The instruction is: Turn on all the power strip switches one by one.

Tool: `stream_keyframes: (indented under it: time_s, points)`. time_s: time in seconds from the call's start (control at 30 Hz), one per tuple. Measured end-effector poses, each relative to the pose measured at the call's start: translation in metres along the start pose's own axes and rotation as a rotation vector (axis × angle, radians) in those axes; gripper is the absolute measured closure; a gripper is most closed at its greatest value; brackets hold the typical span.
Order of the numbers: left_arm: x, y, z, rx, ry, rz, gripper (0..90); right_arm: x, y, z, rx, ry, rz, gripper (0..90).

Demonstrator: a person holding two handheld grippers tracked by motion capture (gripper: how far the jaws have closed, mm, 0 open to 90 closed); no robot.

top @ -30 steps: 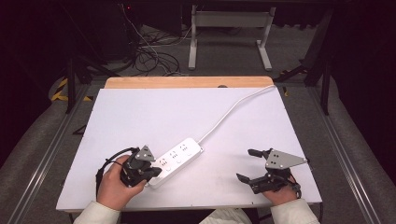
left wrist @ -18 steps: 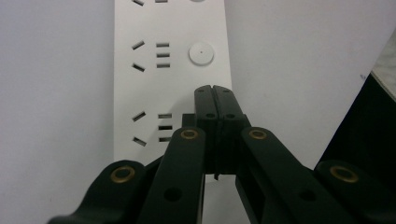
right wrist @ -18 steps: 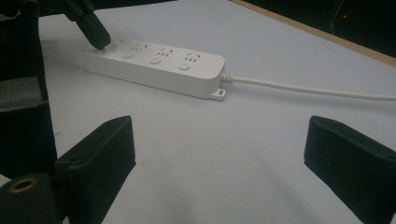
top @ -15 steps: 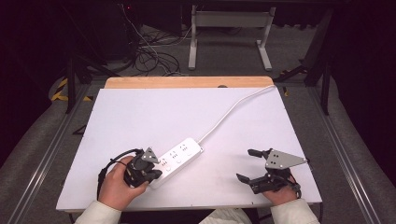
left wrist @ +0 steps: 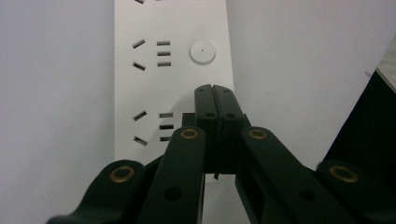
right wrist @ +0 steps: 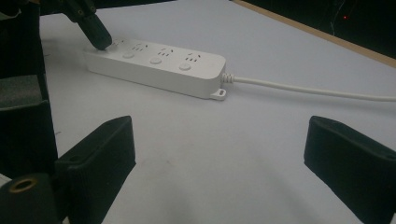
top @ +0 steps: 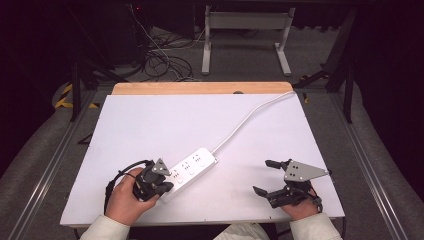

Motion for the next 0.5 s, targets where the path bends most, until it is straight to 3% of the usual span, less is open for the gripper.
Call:
stream_keyframes:
  time_s: [0.2, 0.5]
  points:
    - [-0.0010, 0.0006, -0.0004, 0.005, -0.003, 0.007, 90.0, 0.0000, 0.0000, 0.0004, 0.001, -0.003, 0.001, 9.4]
    - [-0.0026, 0.0015, 0.0013, -0.023, -0.022, -0.016, 90.0, -0.0004, 0.0003, 0.0012, 0.003, -0.005, 0.005, 9.4]
Point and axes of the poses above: each handheld gripper's, and its own axes: y roughly forward along the jaws, x roughly out of its top, z roughly to its left, the point moved 9 cm from there along y, roughly forward along the jaws, and after that the axes turned 7 degrees about y, right-handed, at the moved point
